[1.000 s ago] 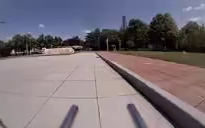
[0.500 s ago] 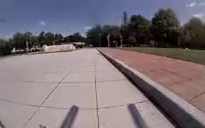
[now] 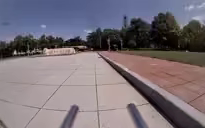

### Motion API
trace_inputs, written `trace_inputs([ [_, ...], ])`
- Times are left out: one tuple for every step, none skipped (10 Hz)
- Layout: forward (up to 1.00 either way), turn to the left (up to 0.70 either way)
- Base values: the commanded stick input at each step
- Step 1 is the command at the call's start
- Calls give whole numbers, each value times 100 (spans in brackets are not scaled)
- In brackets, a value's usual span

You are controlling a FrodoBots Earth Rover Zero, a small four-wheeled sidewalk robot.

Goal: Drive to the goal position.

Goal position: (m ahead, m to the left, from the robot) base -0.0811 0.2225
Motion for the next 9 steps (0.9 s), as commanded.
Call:
trace_inputs([
  [0,70],
  [0,70],
  [0,70],
  [0,70],
  [0,70],
  [0,70],
  [0,70],
  [0,70],
  [0,70],
])
